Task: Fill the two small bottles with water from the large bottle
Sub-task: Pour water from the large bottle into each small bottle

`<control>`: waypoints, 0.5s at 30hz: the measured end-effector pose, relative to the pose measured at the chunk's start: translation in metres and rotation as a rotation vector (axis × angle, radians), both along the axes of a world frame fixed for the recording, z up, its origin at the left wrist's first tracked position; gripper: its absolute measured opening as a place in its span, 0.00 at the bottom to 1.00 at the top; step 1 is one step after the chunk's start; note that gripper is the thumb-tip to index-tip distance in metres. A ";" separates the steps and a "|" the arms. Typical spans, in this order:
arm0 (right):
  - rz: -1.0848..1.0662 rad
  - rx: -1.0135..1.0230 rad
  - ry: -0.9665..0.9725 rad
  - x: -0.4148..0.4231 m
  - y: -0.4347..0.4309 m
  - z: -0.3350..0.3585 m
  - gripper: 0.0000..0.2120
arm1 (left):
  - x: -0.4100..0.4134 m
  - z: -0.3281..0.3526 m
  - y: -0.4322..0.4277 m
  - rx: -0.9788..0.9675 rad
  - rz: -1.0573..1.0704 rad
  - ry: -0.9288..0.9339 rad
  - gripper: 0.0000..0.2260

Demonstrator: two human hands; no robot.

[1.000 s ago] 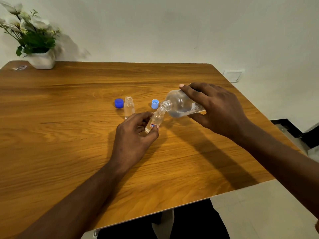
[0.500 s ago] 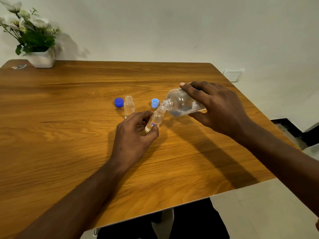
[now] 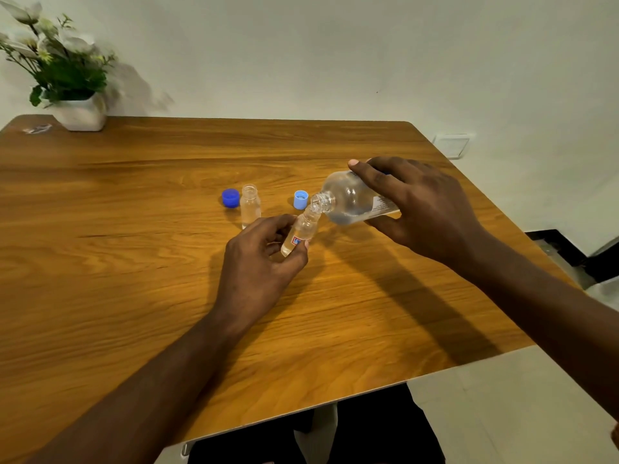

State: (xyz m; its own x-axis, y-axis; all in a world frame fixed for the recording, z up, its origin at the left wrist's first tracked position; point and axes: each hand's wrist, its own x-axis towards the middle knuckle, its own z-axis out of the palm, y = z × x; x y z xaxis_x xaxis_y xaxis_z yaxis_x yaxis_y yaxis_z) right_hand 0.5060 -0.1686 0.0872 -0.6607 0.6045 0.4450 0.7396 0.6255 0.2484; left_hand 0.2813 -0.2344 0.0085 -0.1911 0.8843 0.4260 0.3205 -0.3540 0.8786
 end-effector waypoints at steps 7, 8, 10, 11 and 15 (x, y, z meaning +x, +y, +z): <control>0.003 0.001 0.002 0.000 0.000 0.001 0.33 | -0.001 0.000 0.000 -0.003 -0.007 0.012 0.15; 0.004 0.002 0.001 0.000 0.000 0.001 0.33 | -0.001 0.001 0.000 0.000 -0.006 0.013 0.15; 0.007 0.002 -0.002 0.000 0.000 0.001 0.33 | -0.001 0.001 -0.001 0.002 -0.002 0.010 0.15; 0.007 0.001 -0.004 0.000 0.000 0.001 0.33 | -0.001 0.001 0.000 0.000 -0.001 0.006 0.15; 0.008 0.003 -0.003 -0.001 0.000 0.001 0.33 | 0.000 0.001 0.000 0.000 0.004 -0.002 0.15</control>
